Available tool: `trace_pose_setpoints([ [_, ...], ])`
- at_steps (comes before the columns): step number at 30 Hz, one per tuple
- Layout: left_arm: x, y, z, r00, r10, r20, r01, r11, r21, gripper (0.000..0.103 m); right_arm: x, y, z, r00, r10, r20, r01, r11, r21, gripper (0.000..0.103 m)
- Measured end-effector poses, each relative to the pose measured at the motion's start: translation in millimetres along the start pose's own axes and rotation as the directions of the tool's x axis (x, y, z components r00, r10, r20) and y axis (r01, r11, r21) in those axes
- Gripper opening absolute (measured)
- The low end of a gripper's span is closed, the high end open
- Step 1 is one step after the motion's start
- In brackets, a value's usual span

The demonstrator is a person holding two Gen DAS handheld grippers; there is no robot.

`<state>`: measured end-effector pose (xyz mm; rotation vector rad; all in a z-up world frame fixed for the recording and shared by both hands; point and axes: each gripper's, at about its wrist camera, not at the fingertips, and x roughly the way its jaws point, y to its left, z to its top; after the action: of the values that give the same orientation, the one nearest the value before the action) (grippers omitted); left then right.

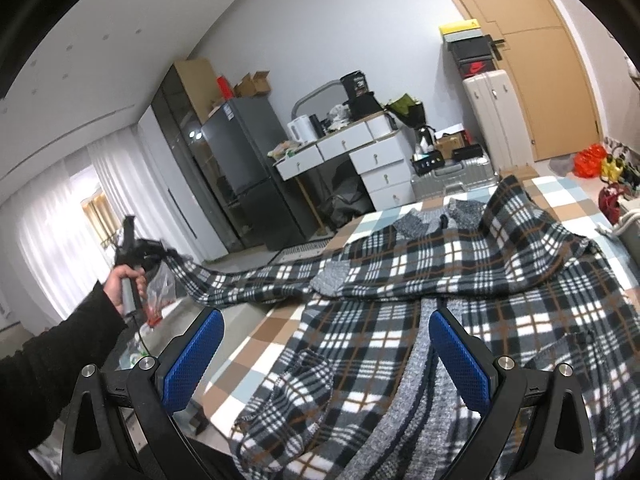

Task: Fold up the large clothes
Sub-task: 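Carry the held sleeve with the left gripper across the shirt and release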

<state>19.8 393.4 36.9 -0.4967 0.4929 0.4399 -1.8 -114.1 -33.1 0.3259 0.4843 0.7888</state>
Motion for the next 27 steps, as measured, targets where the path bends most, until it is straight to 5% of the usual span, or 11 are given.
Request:
trace_pose_setpoints([
  [7, -31.7, -137.0, -1.7, 0.987, -0.158, -0.009, 0.157, 0.970, 0.186, 0.003, -23.2, 2.7, 12.2, 0.984, -0.159, 0.087, 0.166, 0.983, -0.082, 0.103],
  [11, -30.8, -212.2, -15.2, 0.974, -0.219, -0.052, 0.226, 0.943, 0.246, 0.003, -40.7, -7.7, 19.6, 0.975, -0.185, 0.125, 0.192, 0.980, -0.047, 0.103],
  [16, -17.4, -291.4, -41.8, 0.948, -0.285, -0.141, 0.316, 0.892, 0.323, 0.003, -72.9, -24.4, 33.4, 0.921, -0.310, 0.235, 0.318, 0.948, 0.004, 0.103],
  [20, 1.4, -350.0, -77.6, 0.913, -0.325, -0.245, 0.399, 0.834, 0.380, 0.003, -98.5, -49.5, 42.0, 0.866, -0.405, 0.294, 0.389, 0.914, 0.113, 0.103],
  [27, 25.2, -414.2, -143.7, 0.835, -0.353, -0.421, 0.521, 0.755, 0.399, 0.003, -125.2, -98.7, 48.4, 0.845, -0.454, 0.282, 0.366, 0.876, 0.314, 0.103],
])
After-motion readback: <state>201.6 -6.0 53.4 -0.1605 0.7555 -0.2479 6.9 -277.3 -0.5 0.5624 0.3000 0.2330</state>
